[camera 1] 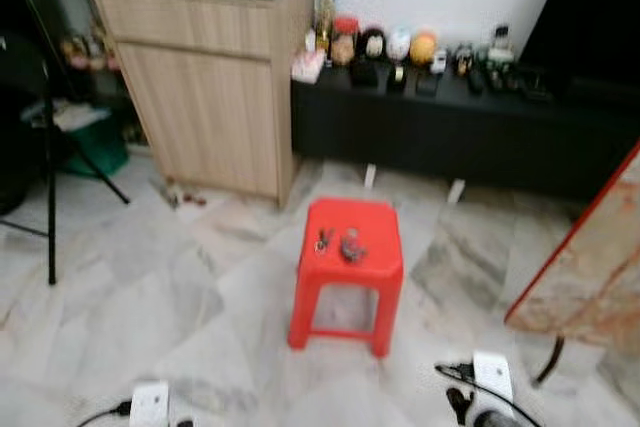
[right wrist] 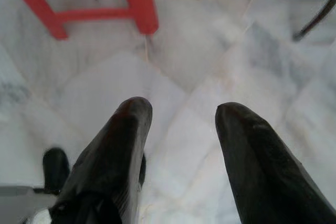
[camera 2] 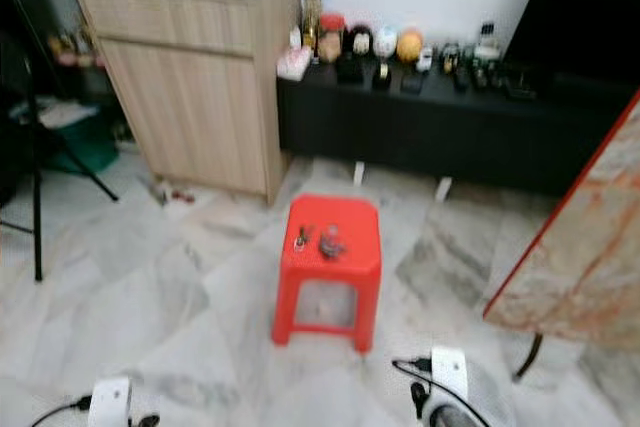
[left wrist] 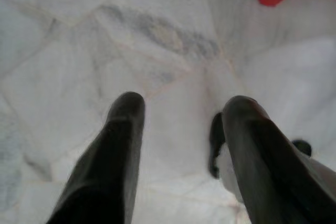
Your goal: Hang keys on a hook
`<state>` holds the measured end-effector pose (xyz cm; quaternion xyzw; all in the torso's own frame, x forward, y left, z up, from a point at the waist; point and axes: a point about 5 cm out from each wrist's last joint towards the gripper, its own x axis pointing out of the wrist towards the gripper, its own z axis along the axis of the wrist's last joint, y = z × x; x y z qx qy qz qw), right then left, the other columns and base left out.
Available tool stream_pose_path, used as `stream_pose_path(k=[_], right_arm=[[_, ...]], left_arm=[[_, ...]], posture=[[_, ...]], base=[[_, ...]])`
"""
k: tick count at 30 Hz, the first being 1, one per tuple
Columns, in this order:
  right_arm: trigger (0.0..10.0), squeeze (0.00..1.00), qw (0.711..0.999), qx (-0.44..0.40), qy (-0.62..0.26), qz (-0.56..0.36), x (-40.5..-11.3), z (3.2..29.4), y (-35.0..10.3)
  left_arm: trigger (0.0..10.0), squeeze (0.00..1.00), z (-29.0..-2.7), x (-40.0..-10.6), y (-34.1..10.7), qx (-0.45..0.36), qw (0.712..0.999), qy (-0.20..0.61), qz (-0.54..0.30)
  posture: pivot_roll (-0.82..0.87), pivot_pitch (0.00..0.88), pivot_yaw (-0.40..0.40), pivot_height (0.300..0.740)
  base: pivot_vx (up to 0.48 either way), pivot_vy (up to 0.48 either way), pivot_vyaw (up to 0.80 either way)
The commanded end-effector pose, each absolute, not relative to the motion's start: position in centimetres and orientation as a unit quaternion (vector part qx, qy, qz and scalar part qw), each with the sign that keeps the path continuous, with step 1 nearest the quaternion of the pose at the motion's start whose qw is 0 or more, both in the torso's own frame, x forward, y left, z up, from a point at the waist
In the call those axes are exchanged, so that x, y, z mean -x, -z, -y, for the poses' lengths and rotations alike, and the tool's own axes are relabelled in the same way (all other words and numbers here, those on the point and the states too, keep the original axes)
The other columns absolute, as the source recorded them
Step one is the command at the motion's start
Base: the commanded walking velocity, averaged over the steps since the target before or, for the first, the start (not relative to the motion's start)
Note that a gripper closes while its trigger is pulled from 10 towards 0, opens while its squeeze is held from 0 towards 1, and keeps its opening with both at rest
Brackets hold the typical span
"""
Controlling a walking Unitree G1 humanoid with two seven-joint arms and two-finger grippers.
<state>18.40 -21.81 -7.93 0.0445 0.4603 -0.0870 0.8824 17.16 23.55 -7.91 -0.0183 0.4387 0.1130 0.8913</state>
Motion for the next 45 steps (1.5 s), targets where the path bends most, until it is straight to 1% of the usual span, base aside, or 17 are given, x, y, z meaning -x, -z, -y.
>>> stream_pose_path(k=[1, 10, 14, 17, 19, 21, 32, 38, 41, 45], right_arm=[[10.0, 0.00, 0.885, -0.053, 0.093, -0.452, -18.7, 21.8, 7.8], [10.0, 0.00, 0.885, -0.052, 0.094, -0.453, -18.7, 21.8, 7.8], [10.0, 0.00, 0.885, -0.053, 0.092, -0.453, -18.7, 21.7, 7.8], [10.0, 0.00, 0.884, -0.045, 0.089, -0.456, -18.6, 21.8, 7.8], [10.0, 0.00, 0.884, -0.045, 0.089, -0.456, -18.6, 21.8, 7.8], [10.0, 0.00, 0.884, -0.047, 0.091, -0.456, -18.5, 21.8, 7.9], [10.0, 0.00, 0.888, -0.049, 0.089, -0.449, -18.6, 21.6, 7.9], [10.0, 0.00, 0.888, -0.049, 0.086, -0.448, -18.6, 21.6, 7.8], [10.0, 0.00, 0.887, -0.065, 0.097, -0.447, -18.6, 21.6, 7.9], [10.0, 0.00, 0.887, -0.065, 0.097, -0.446, -18.6, 21.6, 7.8]], left_arm=[[10.0, 0.00, -23.9, -17.1, 7.9, 0.015, 0.889, -0.118, -0.443], [10.0, 0.00, -23.6, -17.4, 7.7, 0.021, 0.897, -0.107, -0.429], [10.0, 0.00, -23.7, -17.3, 7.8, 0.024, 0.894, -0.108, -0.433], [10.0, 0.00, -23.1, -17.3, 7.9, 0.023, 0.898, -0.087, -0.431], [10.0, 0.00, -23.0, -17.3, 7.9, 0.027, 0.898, -0.088, -0.431], [10.0, 0.00, -23.0, -17.2, 8.0, 0.025, 0.894, -0.088, -0.439], [10.0, 0.00, -22.5, -17.2, 8.1, 0.026, 0.895, -0.071, -0.440], [10.0, 0.00, -22.2, -17.3, 8.1, 0.021, 0.895, -0.061, -0.442], [10.0, 0.00, -22.3, -17.0, 8.2, 0.022, 0.893, -0.066, -0.445], [10.0, 0.00, -22.4, -16.6, 8.4, 0.022, 0.891, -0.068, -0.449]], posture=[[0.06, 0.000, -0.061, 0.740], [0.08, 0.000, -0.068, 0.740], [0.08, 0.000, -0.066, 0.740], [0.08, 0.000, -0.065, 0.740], [0.08, 0.000, -0.065, 0.740], [0.08, 0.000, -0.062, 0.740], [0.08, 0.000, -0.057, 0.740], [0.09, 0.000, -0.058, 0.740], [0.08, 0.000, -0.061, 0.740], [0.08, 0.000, -0.062, 0.740]], base=[[0.000, 0.000, 0.00], [0.000, 0.000, 0.00], [0.000, 0.000, 0.00], [0.000, 0.000, 0.00], [0.000, 0.000, 0.00], [0.261, 0.000, 0.00], [0.315, 0.000, 0.00], [0.322, 0.000, 0.61], [0.325, 0.000, 0.00], [0.322, 0.000, 0.00]])
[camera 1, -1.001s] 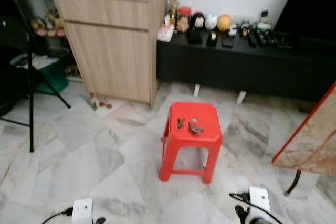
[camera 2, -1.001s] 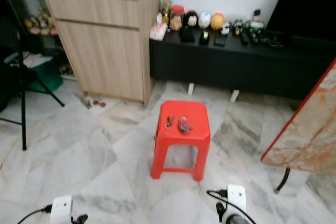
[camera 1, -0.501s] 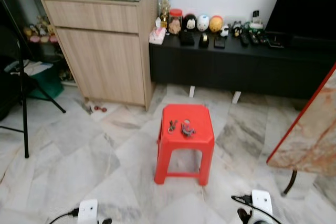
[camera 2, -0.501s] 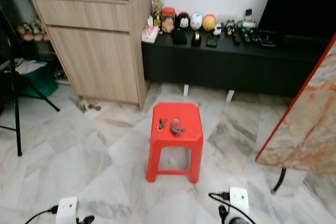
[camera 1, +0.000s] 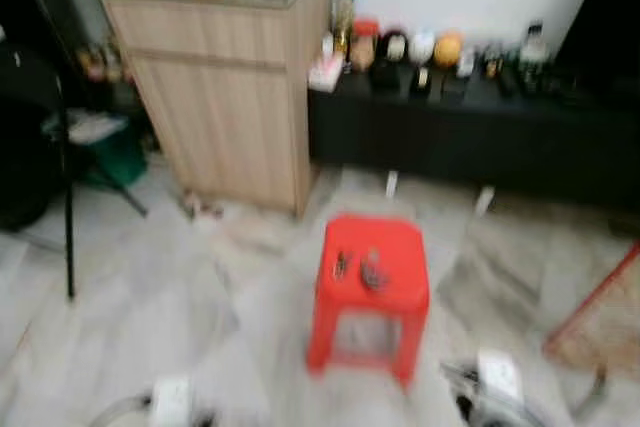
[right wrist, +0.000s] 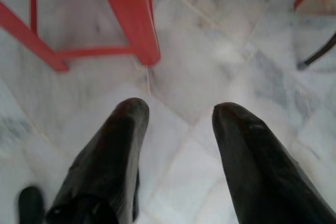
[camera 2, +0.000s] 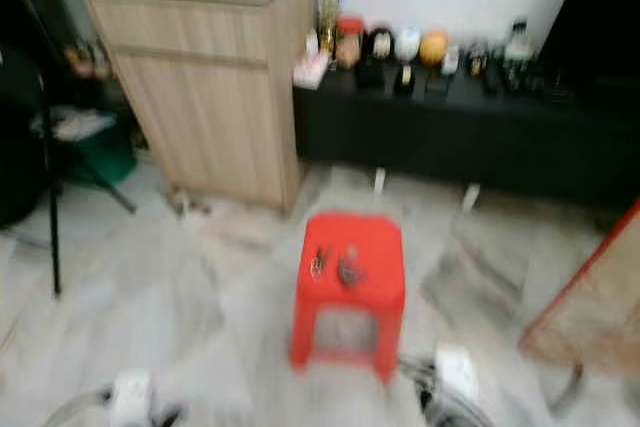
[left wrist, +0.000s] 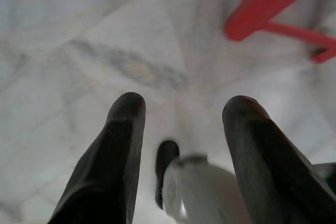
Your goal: Hang keys on a hook
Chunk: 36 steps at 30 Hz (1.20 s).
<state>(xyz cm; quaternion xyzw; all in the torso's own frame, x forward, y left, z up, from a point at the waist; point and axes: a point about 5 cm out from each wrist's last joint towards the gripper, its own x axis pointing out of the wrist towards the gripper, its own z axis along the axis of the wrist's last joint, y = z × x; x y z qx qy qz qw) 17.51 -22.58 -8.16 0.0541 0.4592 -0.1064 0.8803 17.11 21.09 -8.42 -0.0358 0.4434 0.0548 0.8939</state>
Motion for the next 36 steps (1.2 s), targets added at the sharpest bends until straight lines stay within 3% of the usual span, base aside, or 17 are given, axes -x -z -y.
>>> stream_pose_path(k=[1, 14, 36], right_arm=[[10.0, 0.00, 0.887, -0.066, 0.098, -0.446, -18.59, 21.58, 7.85], [10.0, 0.00, 0.891, -0.072, 0.097, -0.438, -18.84, 21.63, 7.69], [10.0, 0.00, 0.890, -0.073, 0.096, -0.439, -18.74, 21.60, 7.75]], left_arm=[[10.0, 0.00, -22.37, -16.59, 8.41, 0.022, 0.890, -0.067, -0.450], [10.0, 0.00, -22.40, -16.29, 8.53, 0.024, 0.889, -0.075, -0.451], [10.0, 0.00, -22.53, -16.23, 8.51, 0.013, 0.889, -0.078, -0.450]], posture=[[0.08, 0.000, -0.062, 0.740], [0.08, 0.000, -0.066, 0.740], [0.09, 0.000, -0.072, 0.740]], base=[[0.322, 0.000, 0.00], [0.281, 0.000, 0.00], [0.000, 0.000, 0.00]])
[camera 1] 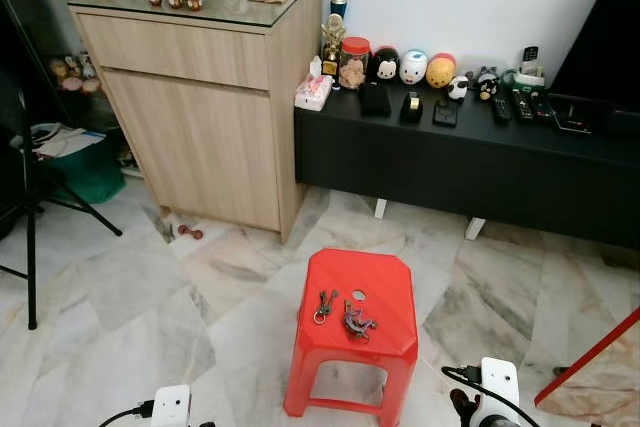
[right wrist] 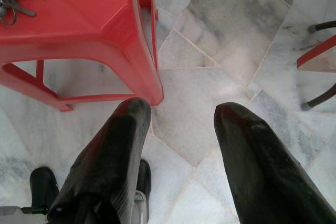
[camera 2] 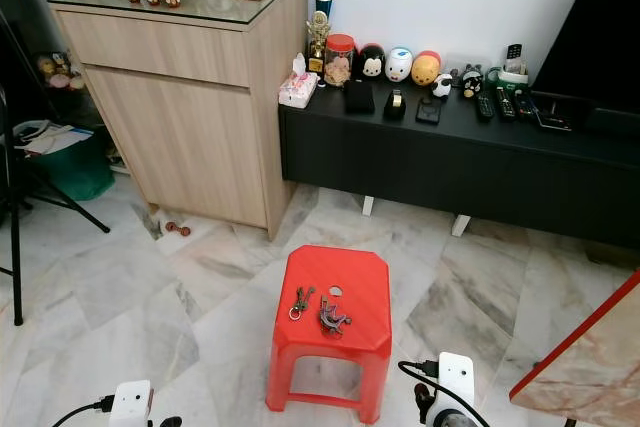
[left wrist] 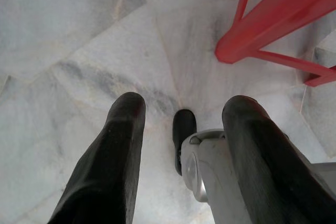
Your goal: Hang keys on a hook
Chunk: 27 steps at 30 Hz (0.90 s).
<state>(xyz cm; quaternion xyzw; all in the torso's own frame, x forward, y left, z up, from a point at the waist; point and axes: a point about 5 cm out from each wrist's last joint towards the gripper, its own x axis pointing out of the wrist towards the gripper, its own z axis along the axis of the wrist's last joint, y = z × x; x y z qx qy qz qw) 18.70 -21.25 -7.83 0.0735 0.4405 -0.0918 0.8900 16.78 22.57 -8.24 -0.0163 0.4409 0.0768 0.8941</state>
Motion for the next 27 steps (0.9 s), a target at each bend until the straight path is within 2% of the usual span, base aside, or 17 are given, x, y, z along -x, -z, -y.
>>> stream_pose_path(k=[1, 27], right_arm=[[10.0, 0.00, 0.890, -0.073, 0.096, -0.439, -18.74, 21.60, 7.75], [10.0, 0.00, 0.891, -0.077, 0.089, -0.438, -18.74, 21.41, 7.77]], left_arm=[[10.0, 0.00, -22.53, -16.23, 8.51, 0.013, 0.889, -0.078, -0.450], [10.0, 0.00, -22.66, -16.00, 8.58, 0.011, 0.888, -0.076, -0.453]], posture=[[0.09, 0.000, -0.072, 0.740], [0.09, 0.000, -0.065, 0.740]], base=[[0.000, 0.000, 0.00], [0.000, 0.262, 0.00]])
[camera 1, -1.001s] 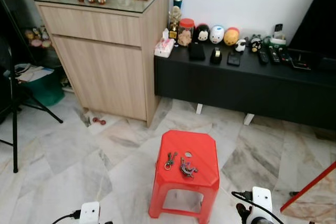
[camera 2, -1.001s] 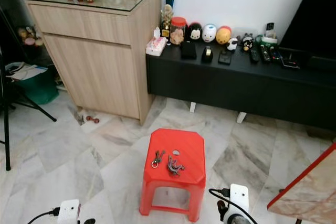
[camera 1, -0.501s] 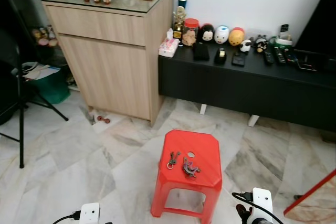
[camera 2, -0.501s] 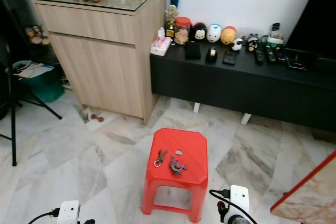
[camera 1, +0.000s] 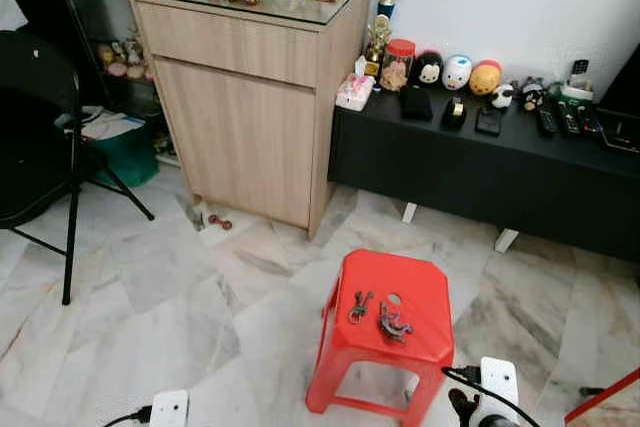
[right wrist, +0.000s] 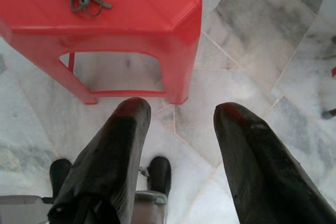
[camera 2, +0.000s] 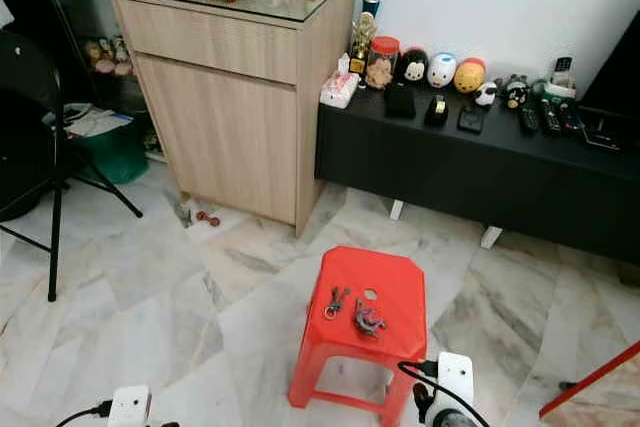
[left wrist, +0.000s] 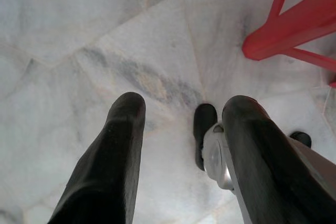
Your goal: Hang keys on a hook
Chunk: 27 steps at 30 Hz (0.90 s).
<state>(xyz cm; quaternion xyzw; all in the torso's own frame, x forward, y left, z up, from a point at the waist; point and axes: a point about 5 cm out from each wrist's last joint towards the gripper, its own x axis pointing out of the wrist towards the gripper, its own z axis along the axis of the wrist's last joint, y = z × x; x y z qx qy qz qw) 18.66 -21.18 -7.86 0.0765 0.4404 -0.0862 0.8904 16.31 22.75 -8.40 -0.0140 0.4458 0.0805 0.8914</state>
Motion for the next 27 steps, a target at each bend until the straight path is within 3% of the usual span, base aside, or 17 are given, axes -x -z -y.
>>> stream_pose_path(k=[1, 13, 27], right_arm=[[10.0, 0.00, 0.891, -0.077, 0.089, -0.438, -18.74, 21.41, 7.77], [10.0, 0.00, 0.891, -0.076, 0.086, -0.439, -18.87, 21.39, 7.72], [10.0, 0.00, 0.892, -0.079, 0.085, -0.437, -18.93, 21.36, 7.69]], left_arm=[[10.0, 0.00, -22.64, -15.99, 8.58, 0.011, 0.888, -0.076, -0.453], [10.0, 0.00, -22.42, -16.03, 8.63, 0.014, 0.888, -0.075, -0.454], [10.0, 0.00, -22.12, -16.17, 8.61, 0.008, 0.890, -0.062, -0.452]], posture=[[0.09, 0.000, -0.065, 0.740], [0.09, 0.000, -0.068, 0.740], [0.09, 0.000, -0.068, 0.740]], base=[[0.000, 0.292, 0.00], [0.000, 0.287, 0.00], [0.000, 0.000, 0.00]])
